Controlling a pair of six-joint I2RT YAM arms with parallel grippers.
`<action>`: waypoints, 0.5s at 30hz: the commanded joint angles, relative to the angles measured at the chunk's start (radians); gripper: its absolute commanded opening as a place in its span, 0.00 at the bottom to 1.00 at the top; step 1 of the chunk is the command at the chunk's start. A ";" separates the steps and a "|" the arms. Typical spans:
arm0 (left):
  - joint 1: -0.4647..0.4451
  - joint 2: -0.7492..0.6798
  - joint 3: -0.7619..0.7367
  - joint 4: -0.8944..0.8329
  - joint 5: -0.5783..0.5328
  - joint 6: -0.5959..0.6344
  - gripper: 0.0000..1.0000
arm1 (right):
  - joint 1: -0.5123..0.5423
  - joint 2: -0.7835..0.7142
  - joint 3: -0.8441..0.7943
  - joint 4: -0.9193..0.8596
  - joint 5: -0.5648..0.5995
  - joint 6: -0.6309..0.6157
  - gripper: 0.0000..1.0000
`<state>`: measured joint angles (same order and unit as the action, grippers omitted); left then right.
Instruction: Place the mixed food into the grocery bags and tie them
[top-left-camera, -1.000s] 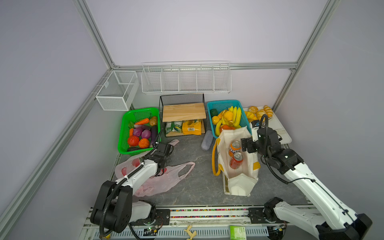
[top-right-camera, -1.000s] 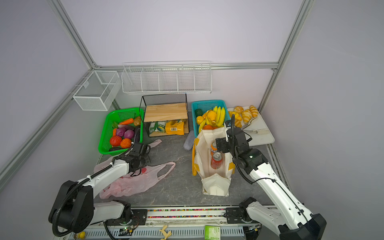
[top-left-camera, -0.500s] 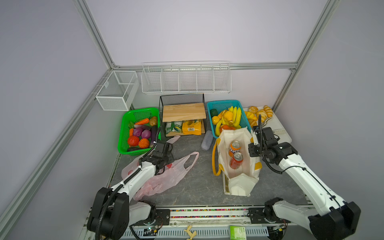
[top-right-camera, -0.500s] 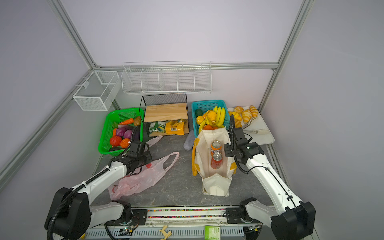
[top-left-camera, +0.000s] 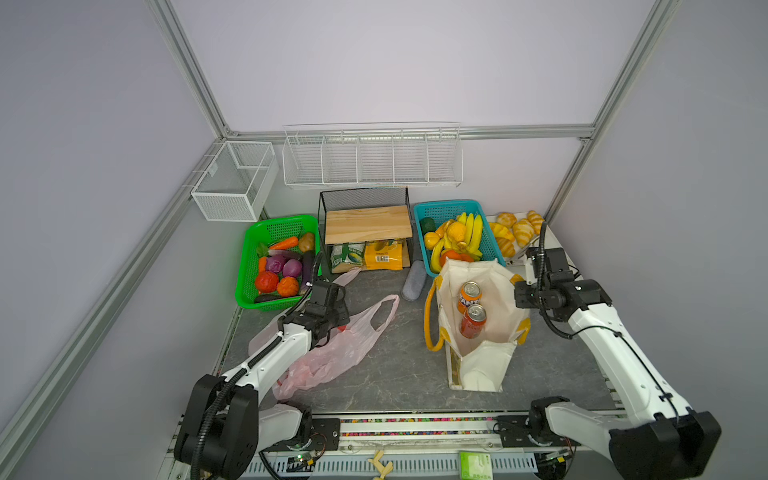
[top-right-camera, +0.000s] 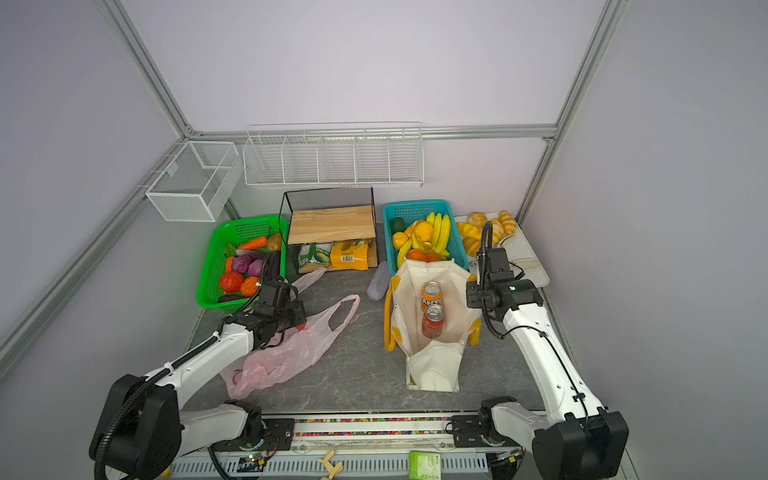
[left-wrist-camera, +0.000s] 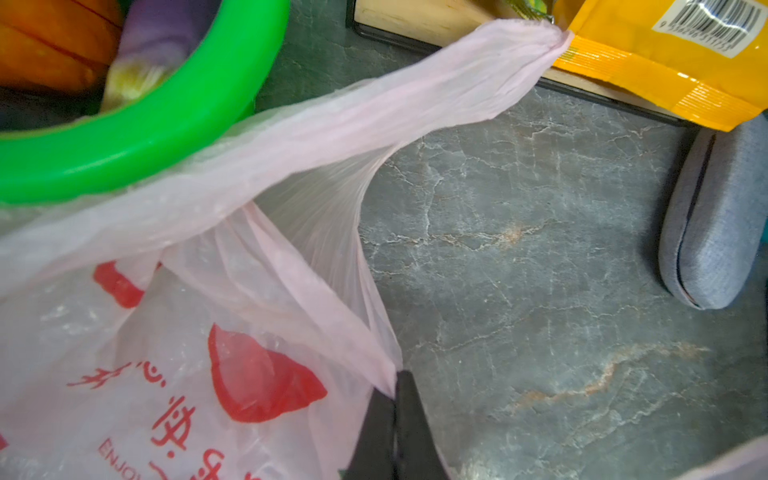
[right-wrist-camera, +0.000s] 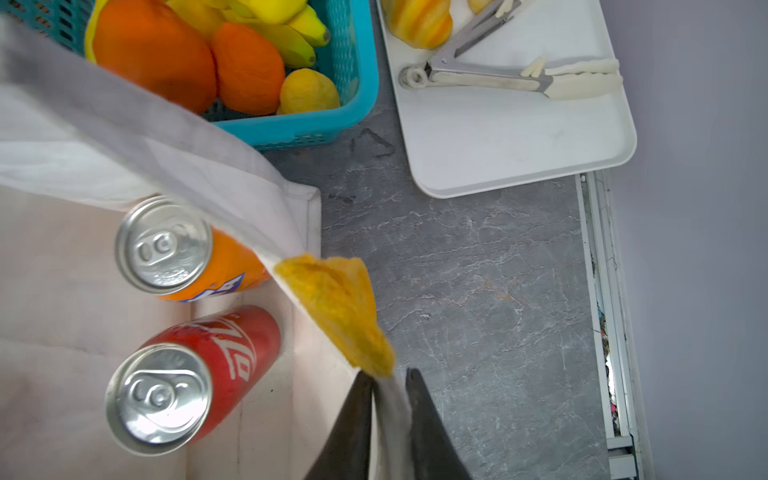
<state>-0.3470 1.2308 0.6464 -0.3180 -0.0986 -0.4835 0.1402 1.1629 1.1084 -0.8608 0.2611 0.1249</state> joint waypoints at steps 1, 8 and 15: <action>-0.001 0.003 -0.016 0.025 0.017 0.017 0.00 | -0.044 0.004 0.032 0.005 0.018 -0.023 0.18; -0.001 0.011 -0.019 0.039 0.036 0.027 0.00 | -0.111 0.017 0.053 0.012 0.001 -0.019 0.18; -0.001 0.020 -0.035 0.060 0.058 0.028 0.00 | -0.123 0.016 0.053 0.028 -0.099 -0.008 0.16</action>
<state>-0.3470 1.2407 0.6277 -0.2832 -0.0563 -0.4652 0.0238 1.1774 1.1416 -0.8589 0.2203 0.1196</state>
